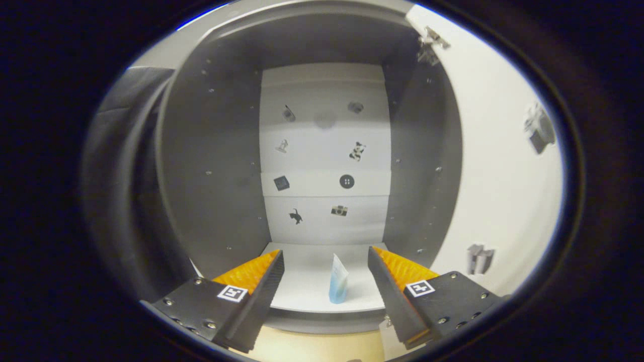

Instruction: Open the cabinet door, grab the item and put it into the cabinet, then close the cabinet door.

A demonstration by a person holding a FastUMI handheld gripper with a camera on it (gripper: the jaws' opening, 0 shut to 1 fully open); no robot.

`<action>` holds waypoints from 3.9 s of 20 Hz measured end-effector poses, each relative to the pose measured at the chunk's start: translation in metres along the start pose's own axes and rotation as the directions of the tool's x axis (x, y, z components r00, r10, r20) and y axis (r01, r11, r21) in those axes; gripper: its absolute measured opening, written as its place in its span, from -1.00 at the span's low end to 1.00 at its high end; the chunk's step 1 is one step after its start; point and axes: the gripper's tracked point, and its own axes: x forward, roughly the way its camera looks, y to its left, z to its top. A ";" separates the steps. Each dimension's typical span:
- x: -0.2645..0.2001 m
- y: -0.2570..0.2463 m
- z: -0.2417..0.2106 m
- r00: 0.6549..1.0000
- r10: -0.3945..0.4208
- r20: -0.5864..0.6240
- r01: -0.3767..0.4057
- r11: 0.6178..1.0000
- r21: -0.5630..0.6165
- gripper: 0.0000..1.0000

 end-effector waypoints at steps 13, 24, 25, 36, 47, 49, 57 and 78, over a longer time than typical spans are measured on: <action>-0.213 -0.032 -0.006 0.953 -0.271 0.134 0.280 0.958 -0.054 0.93; -0.361 -0.115 -0.024 0.804 -0.573 0.157 0.569 0.819 0.072 0.92; -0.369 -0.125 -0.025 0.787 -0.597 0.157 0.591 0.802 0.084 0.92; -0.399 -0.228 -0.027 0.657 -0.742 0.135 0.733 0.670 0.121 0.92; -0.369 -0.256 -0.031 0.689 -0.717 0.106 0.705 0.696 0.136 0.90; -0.367 -0.250 -0.028 0.716 -0.689 0.108 0.678 0.724 0.129 0.83; -0.350 -0.215 -0.030 0.843 -0.531 0.086 0.520 0.846 0.118 0.71; -0.257 -0.038 -0.027 0.998 0.039 0.045 -0.046 0.983 0.176 0.69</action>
